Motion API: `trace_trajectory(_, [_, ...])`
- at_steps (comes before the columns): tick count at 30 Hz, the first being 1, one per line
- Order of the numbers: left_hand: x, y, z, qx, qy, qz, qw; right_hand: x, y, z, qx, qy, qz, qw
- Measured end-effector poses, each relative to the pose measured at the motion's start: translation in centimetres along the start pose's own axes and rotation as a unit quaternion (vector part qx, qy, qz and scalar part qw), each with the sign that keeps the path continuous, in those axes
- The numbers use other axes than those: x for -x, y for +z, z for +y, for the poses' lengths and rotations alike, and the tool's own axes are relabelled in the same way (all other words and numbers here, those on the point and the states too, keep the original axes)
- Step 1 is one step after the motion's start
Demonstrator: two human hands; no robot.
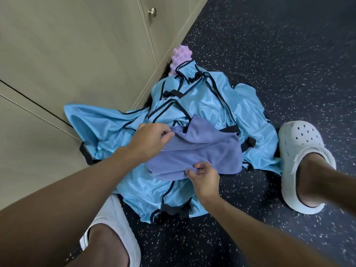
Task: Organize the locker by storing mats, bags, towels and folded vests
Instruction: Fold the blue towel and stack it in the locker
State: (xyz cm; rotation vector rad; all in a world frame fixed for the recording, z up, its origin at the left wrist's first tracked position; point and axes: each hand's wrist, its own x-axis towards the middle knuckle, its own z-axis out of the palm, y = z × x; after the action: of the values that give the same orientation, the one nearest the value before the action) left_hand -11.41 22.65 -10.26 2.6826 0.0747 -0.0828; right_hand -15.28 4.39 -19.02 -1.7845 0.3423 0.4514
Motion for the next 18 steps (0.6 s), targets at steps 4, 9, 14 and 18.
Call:
trace_trajectory(4, [-0.4, -2.1, 1.7, 0.080, -0.063, 0.054, 0.993, 0.2, -2.6, -2.5, -0.029, -0.018, 0.011, 0.999])
trace_trajectory(9, [-1.0, -7.4, 4.6, 0.141, -0.113, 0.148, 0.972, 0.4, -7.1, -9.4, -0.059, -0.069, -0.009, 0.996])
trace_trajectory(14, [-0.9, -15.5, 7.2, 0.210, -0.134, 0.250, 0.936, 0.8, -12.7, -19.5, -0.018, -0.167, -0.017, 0.986])
trace_trajectory(18, [-0.3, -22.2, 9.1, 0.302, -0.138, 0.314, 0.890, 2.2, -16.5, -28.9, -0.007, -0.254, -0.013, 0.967])
